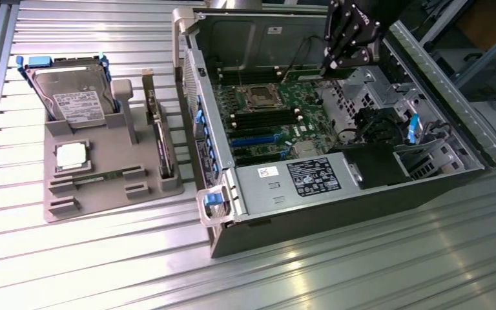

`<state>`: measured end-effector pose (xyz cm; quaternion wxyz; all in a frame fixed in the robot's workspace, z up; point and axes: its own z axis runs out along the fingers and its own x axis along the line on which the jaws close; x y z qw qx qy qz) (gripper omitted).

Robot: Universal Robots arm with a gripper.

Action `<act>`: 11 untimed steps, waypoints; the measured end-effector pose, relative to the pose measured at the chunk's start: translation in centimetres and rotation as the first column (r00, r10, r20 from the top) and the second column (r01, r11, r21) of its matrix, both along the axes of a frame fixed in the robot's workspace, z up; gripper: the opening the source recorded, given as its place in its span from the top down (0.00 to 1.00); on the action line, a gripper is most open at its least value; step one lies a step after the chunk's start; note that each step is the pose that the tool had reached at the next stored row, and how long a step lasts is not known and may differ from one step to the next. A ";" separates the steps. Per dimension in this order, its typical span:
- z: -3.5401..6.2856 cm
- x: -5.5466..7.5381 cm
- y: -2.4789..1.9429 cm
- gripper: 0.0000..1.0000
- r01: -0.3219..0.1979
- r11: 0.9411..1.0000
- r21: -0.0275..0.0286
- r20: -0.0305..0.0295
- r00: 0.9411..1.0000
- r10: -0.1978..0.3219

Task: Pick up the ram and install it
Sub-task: 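Insert the ram into the slot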

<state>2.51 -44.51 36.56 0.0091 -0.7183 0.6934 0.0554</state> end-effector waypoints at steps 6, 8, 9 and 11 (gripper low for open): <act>-0.80 0.0 0.00 0.87 0.000 1.000 0.000 0.000 1.000 0.000; -1.00 0.0 0.00 0.87 0.000 1.000 0.000 0.000 1.000 0.000; -1.11 0.0 0.00 0.87 0.000 1.000 0.000 0.000 1.000 0.000; -1.28 0.0 0.00 0.87 0.000 1.000 0.000 0.000 1.000 0.000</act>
